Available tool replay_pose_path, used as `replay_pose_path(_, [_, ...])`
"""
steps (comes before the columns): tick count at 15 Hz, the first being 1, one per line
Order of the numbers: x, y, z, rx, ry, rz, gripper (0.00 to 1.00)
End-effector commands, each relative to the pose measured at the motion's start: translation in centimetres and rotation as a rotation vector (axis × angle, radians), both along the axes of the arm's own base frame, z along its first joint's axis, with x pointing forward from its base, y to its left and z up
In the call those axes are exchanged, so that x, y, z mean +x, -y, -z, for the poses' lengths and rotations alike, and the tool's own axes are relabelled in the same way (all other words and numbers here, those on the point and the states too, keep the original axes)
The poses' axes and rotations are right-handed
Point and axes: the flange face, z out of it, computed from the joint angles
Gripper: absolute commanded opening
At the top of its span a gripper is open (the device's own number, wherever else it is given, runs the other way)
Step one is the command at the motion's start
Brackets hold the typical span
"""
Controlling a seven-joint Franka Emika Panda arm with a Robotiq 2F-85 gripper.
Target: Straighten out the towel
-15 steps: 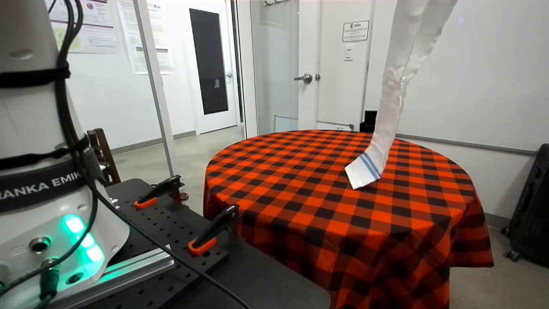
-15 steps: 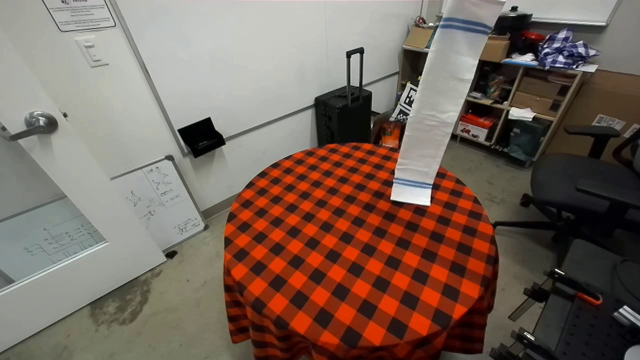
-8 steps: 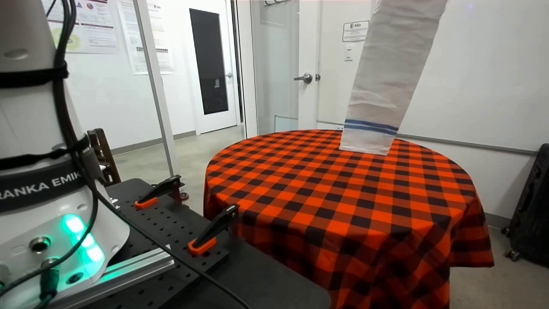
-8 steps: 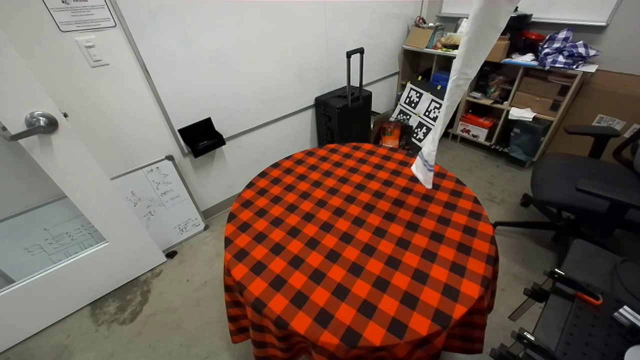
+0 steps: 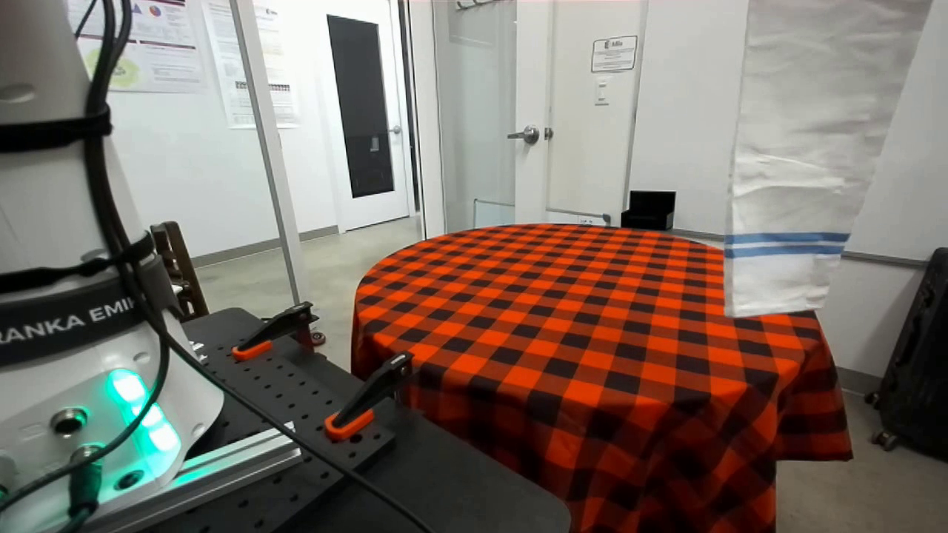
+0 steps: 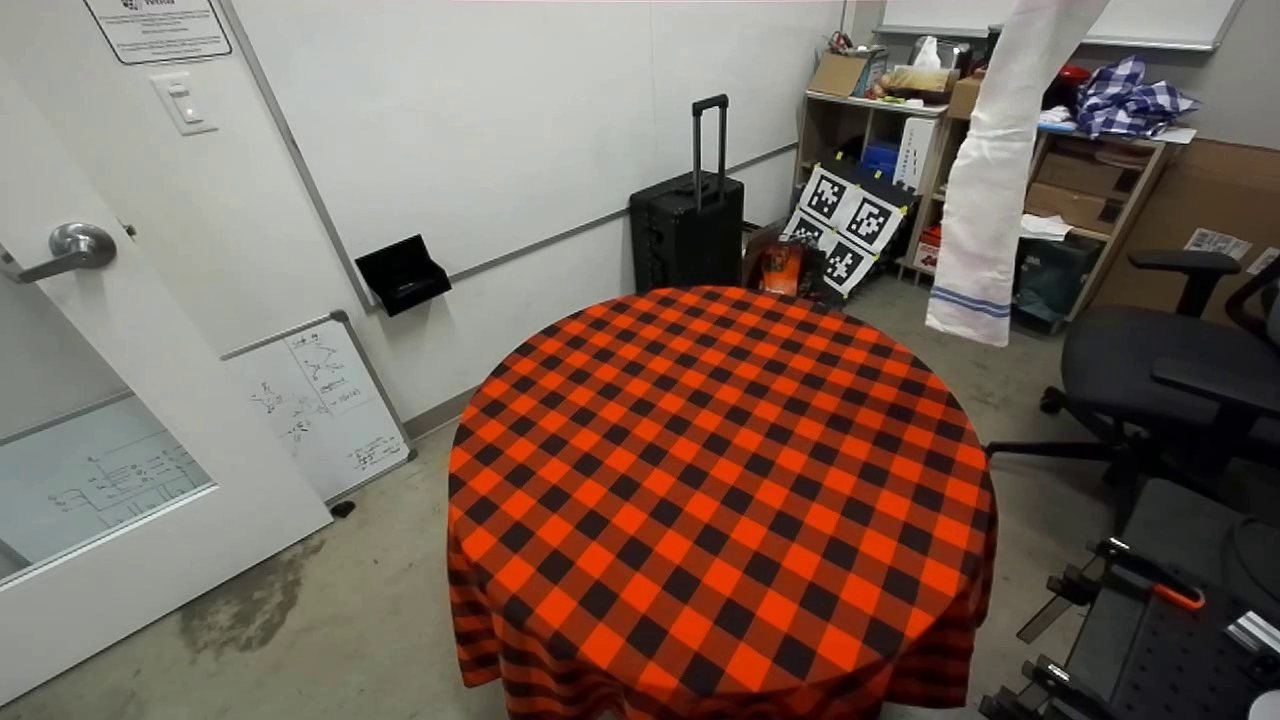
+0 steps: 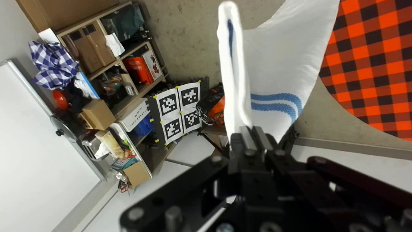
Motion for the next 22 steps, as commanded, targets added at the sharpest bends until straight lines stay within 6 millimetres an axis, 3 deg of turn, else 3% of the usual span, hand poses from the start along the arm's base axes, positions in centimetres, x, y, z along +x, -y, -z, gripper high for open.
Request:
replay_pose_path(1, [0.7, 0.2, 1.3, 0.032, -0.041, -0.046, 0.01])
replay_pose_path(3, [2.0, -0.7, 3.5, 0.052, -0.1, -0.094, 0.01])
replay_pose_path(6, [5.4, -2.9, 9.4, 0.069, -0.218, -0.167, 0.01])
replay_pose_path(11, [11.6, -9.8, 22.6, 0.151, -0.471, -0.311, 0.01])
replay_pose_path(15, [14.5, -16.4, 30.6, 0.187, -0.654, -0.437, 0.01])
replay_pose_path(19, [15.9, -21.6, 35.3, 0.177, -0.789, -0.542, 0.01])
replay_pose_path(22, [16.6, -25.5, 37.3, 0.159, -0.86, -0.615, 0.01])
